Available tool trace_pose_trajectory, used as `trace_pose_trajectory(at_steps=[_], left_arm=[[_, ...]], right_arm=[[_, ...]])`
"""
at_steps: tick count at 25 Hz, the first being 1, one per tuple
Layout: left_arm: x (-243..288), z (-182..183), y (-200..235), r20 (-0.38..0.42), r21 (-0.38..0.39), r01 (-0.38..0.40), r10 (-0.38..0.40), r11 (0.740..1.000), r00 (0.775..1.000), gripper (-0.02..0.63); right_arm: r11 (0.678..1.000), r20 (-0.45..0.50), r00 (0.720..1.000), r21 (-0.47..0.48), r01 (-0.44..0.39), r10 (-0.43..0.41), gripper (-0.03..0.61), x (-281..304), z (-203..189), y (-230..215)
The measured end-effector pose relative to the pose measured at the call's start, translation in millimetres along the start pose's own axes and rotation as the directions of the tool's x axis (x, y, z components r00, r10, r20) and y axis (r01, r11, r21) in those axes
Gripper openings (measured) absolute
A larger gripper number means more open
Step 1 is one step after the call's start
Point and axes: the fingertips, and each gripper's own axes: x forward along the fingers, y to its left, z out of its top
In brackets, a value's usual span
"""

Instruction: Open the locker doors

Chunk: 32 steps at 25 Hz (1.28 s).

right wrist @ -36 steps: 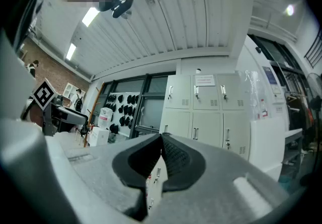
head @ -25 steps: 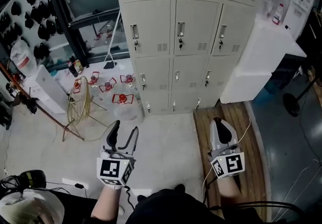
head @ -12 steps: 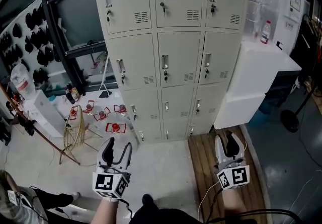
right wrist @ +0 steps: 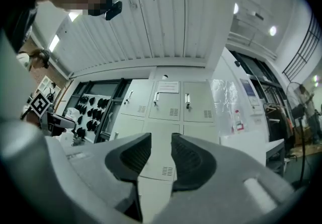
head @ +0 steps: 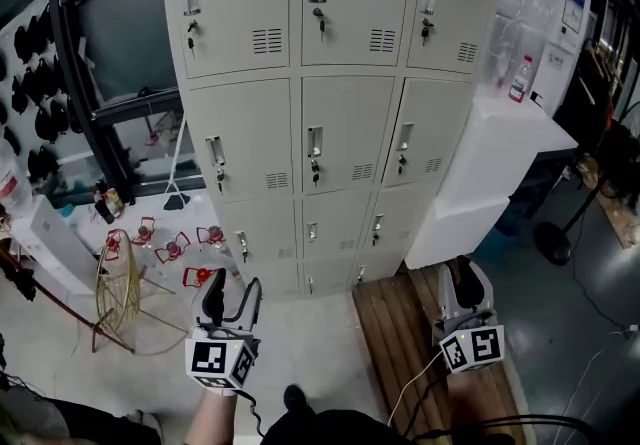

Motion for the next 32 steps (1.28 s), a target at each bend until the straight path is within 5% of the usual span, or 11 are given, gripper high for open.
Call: trace_pose_trajectory(at_steps=[9, 19, 26, 32], left_arm=[[73.1, -49.4, 87.6, -0.044, -0.032, 0.033, -0.035, 0.999, 0.998, 0.256], [142.9, -59.8, 120.3, -0.047, -0.062, 0.034, -0.037, 0.998, 0.998, 0.256], [198.1, -21.3, 109.2, 0.007, 0.007, -0.046, 0.046, 0.999, 0.999, 0.256], [239.3, 1.8, 89.8, 0.050, 0.029, -0.122, 0.121, 0.992, 0.991, 0.256]], right_arm=[[0.996, -0.110, 0.990, -0.038, 0.084, -0.088, 0.118, 77.2, -51.2, 17.0], [0.989, -0.055, 0.993, -0.110, 0.102, -0.108, 0.118, 162.3, -50.3, -24.4], [1.000, 0.072, 0.997, 0.002, -0.018, 0.018, 0.129, 270.1, 5.7, -110.7], [0.978, 0.180, 0.967, 0.075, -0.195, 0.179, 0.130, 360.6, 57.5, -157.3]])
